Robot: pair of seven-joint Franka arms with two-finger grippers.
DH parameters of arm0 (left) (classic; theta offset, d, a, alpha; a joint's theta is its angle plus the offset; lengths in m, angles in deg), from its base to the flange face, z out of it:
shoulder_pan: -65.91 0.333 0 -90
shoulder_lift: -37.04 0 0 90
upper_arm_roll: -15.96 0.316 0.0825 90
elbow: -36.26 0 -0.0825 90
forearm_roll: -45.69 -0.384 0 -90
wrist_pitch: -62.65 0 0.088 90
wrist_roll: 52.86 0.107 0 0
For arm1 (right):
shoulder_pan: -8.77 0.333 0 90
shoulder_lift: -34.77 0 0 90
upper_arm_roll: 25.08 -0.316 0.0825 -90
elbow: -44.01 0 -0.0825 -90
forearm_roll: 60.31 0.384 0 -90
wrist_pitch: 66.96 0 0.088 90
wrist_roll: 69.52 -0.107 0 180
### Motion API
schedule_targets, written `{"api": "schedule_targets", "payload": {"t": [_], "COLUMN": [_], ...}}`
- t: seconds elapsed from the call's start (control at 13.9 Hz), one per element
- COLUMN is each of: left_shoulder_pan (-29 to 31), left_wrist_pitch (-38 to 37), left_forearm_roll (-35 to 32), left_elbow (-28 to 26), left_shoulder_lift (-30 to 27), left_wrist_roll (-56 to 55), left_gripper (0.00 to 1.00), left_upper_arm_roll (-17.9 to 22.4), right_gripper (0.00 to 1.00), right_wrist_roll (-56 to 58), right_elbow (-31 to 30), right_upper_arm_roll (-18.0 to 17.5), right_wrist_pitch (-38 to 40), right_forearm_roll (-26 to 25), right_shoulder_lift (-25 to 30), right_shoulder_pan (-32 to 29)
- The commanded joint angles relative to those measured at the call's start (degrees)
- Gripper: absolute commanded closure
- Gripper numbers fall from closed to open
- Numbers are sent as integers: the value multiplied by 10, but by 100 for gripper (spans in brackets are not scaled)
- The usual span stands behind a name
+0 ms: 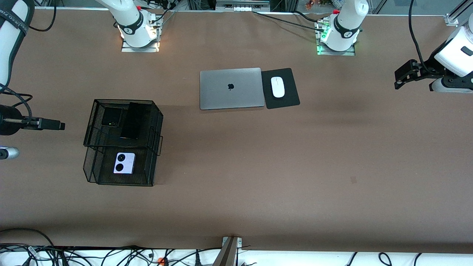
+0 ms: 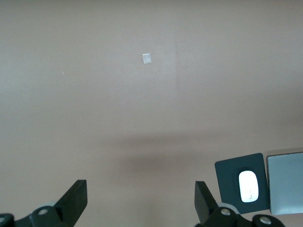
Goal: Place phones with both arms
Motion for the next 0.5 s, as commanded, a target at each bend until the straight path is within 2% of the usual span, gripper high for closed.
{"api": "schedule_targets", "payload": {"t": [0.0,0.07,0.14,0.29,0.43], "left_shoulder_pan": [3,3,2,3,3], "left_wrist_pitch": [-12,-12,-11,-11,-11], "left_forearm_roll": [2,1,1,2,1], "left_elbow": [14,14,15,15,15], "left_shoulder_lift": [7,7,7,8,8], "left_wrist_roll": [-2,-2,-2,-2,-2], "left_gripper": [0,0,0,0,0], "left_upper_arm_roll": [-4,-4,-4,-4,-3], "right_gripper": [2,4,6,6,5], "right_wrist_roll": [0,0,-1,0,0], "right_elbow": [2,-2,-25,-122,-261], "right_upper_arm_roll": [-109,-173,-218,-229,-232], "right_wrist_pitch": [-3,-11,-27,-86,-182], "right_forearm_roll": [-42,-86,-125,-138,-141], "right_shoulder_lift": [16,34,51,110,190], "right_shoulder_pan": [-86,-124,-144,-149,-148]}}
